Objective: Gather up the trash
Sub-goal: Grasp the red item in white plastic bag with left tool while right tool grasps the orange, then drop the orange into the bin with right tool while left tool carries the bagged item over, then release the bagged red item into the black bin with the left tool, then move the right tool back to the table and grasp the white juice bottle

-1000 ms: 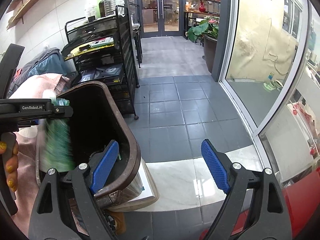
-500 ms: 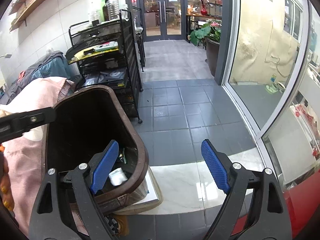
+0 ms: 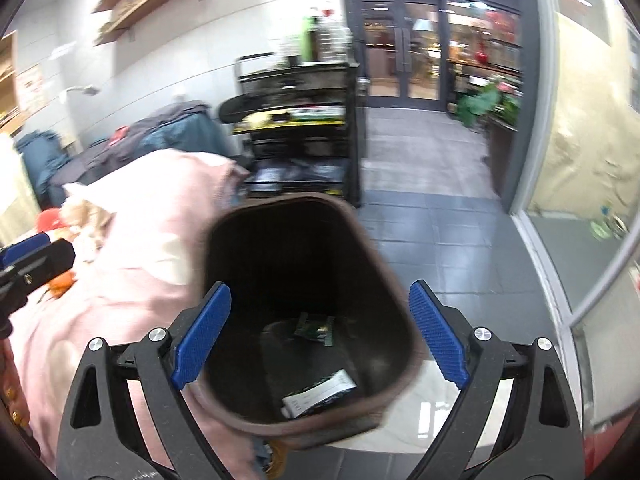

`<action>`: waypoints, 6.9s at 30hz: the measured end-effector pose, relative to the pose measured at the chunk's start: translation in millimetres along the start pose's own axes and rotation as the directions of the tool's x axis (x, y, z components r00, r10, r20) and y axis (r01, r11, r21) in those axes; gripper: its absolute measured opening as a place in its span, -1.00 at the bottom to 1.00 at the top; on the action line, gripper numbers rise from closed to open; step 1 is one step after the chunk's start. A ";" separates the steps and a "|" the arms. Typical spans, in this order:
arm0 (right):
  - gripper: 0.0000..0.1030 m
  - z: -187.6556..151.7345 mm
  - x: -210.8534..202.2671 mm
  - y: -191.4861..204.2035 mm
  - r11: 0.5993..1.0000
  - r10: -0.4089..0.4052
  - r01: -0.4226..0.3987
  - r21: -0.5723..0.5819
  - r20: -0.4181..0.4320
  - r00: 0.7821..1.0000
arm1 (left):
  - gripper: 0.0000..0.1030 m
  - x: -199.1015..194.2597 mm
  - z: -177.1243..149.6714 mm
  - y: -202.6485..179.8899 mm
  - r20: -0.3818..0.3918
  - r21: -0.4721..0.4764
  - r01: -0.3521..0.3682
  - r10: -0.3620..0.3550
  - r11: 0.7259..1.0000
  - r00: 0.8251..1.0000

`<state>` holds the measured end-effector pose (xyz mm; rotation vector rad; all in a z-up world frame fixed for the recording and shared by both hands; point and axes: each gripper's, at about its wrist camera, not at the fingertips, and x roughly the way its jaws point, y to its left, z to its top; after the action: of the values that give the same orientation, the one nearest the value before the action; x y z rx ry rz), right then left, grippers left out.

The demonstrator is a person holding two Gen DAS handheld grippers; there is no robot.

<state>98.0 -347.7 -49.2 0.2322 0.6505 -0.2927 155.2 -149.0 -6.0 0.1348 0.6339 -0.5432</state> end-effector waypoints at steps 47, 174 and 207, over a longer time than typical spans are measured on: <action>-0.13 1.9 123.5 359.4 0.776 0.345 -0.561 -0.288 -0.551 0.760 | -0.50 -5.5 -55.5 320.4 -0.265 -0.361 -0.339 0.253 0.868 0.930; 0.57 -4.9 44.0 -103.3 0.963 -0.106 0.155 0.222 -0.217 0.970 | 0.55 101.5 -8.6 -104.3 -0.285 0.033 0.178 -0.161 0.984 0.945; 0.60 52.0 47.2 266.0 0.754 0.457 -0.535 -0.381 -0.281 0.844 | 0.75 -60.1 -69.1 243.0 -0.135 -0.346 -0.328 0.299 0.879 0.945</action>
<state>252.7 -124.3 -6.5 -0.0214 0.7817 0.4056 205.0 104.0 -36.0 -0.0932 0.7616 -0.0988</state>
